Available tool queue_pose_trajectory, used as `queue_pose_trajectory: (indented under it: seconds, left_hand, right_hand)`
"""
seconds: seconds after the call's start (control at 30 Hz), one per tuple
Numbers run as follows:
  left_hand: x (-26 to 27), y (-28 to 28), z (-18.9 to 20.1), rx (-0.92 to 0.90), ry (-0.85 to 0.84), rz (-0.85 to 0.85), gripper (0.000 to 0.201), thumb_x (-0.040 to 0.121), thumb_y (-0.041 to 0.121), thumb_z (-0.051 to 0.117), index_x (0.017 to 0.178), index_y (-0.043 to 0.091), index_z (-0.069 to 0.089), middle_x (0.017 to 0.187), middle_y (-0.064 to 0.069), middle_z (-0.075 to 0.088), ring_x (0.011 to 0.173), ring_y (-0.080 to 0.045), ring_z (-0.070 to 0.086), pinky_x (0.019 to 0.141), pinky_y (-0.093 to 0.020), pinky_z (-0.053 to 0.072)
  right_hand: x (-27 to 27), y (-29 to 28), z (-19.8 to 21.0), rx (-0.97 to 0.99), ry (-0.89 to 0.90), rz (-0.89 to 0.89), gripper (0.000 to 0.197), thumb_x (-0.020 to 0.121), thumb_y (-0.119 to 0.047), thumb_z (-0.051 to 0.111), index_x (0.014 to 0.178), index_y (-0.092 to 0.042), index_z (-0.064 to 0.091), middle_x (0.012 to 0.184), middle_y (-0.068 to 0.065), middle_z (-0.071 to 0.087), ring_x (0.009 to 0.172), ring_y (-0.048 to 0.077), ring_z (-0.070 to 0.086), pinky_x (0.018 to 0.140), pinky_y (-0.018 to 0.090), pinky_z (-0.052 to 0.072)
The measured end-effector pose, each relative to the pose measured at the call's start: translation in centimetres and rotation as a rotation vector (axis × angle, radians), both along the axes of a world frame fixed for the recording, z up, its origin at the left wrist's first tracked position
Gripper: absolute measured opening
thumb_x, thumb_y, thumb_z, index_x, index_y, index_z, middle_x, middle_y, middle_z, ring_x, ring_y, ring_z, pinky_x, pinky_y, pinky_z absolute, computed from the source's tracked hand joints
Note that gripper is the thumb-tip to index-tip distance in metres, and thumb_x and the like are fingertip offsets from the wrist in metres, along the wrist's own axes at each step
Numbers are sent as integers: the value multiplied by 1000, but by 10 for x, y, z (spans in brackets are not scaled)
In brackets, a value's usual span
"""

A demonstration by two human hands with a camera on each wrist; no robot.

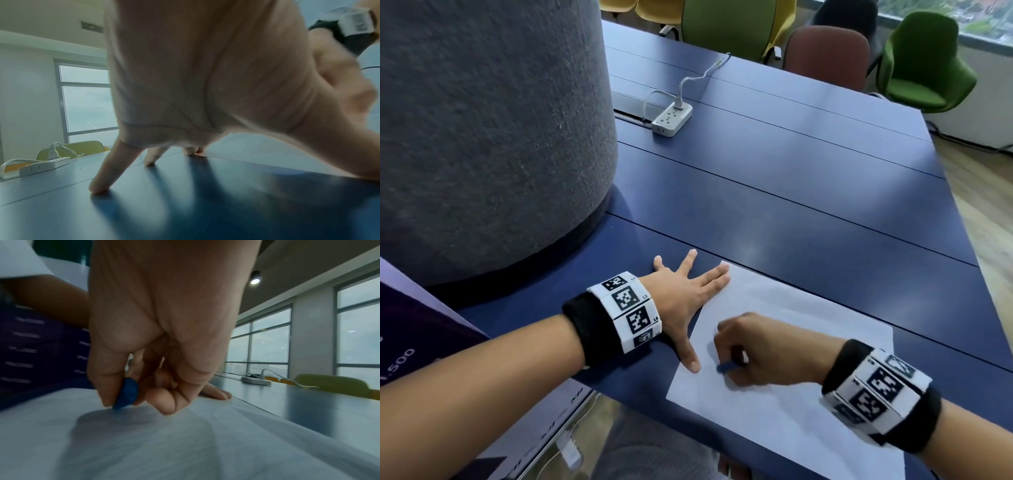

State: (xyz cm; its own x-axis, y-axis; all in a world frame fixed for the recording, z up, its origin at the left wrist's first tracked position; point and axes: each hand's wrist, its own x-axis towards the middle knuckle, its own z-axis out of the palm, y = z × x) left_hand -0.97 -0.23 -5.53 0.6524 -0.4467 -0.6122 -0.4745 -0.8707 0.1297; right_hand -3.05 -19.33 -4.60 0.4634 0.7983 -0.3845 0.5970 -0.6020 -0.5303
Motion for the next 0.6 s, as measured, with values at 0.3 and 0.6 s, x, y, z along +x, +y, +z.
queue_pose_trajectory:
  seconds: [0.3, 0.6]
  left_hand:
    - [1, 1, 0, -6, 12, 4, 149, 53, 76, 76, 149, 31, -28, 152, 23, -35, 142, -36, -31, 103, -79, -1]
    - [0, 1, 1, -8, 11, 4, 149, 53, 76, 76, 149, 30, -28, 152, 23, -35, 142, -37, -31, 103, -80, -1]
  right_hand:
    - [6, -3, 0, -16, -62, -14, 8, 77, -19, 69, 76, -16, 62, 81, -4, 59, 71, 12, 49, 67, 34, 49]
    - [0, 6, 4, 28, -41, -61, 11, 80, -19, 66, 73, -13, 60, 78, 3, 63, 67, 18, 53, 66, 35, 49]
